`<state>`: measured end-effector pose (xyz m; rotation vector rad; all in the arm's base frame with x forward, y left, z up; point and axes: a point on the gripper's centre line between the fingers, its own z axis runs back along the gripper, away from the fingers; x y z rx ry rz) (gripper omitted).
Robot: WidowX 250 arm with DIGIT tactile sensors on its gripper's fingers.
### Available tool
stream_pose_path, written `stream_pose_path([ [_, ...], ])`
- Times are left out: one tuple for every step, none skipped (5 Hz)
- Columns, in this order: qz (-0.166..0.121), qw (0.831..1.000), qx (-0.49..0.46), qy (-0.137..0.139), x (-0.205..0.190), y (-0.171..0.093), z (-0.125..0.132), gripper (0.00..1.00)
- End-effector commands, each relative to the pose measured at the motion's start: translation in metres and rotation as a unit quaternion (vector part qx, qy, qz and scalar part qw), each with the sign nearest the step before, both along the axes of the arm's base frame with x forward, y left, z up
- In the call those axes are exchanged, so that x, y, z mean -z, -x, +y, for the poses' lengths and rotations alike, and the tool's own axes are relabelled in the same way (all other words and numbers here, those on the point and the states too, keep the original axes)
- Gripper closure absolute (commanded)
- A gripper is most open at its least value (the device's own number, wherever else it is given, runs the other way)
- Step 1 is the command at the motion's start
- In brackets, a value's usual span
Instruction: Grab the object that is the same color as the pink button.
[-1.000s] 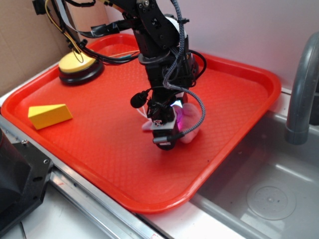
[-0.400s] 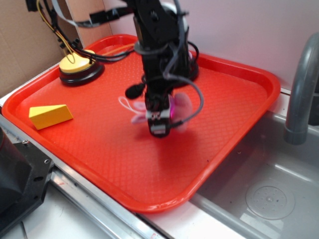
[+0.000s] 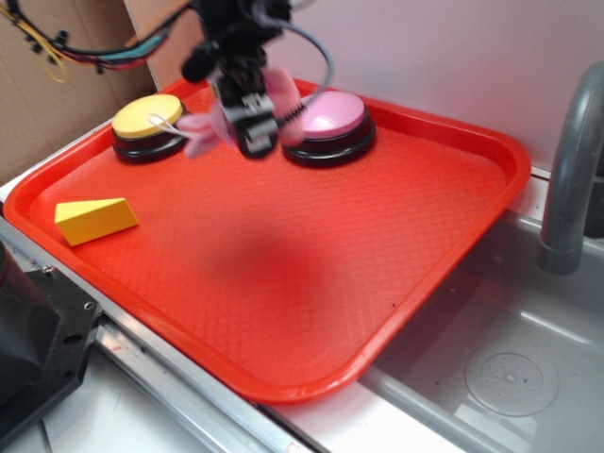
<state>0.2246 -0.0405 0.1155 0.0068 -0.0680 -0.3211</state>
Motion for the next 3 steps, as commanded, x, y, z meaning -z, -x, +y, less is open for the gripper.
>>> stream_pose_path([
  [-0.038, 0.993, -0.108, 0.013, -0.038, 0.013, 0.04, 1.0],
  [-0.047, 0.985, -0.162, 0.019, -0.044, 0.025, 0.064, 1.0],
  [-0.047, 0.977, -0.208, -0.001, -0.048, 0.032, 0.062, 1.0],
])
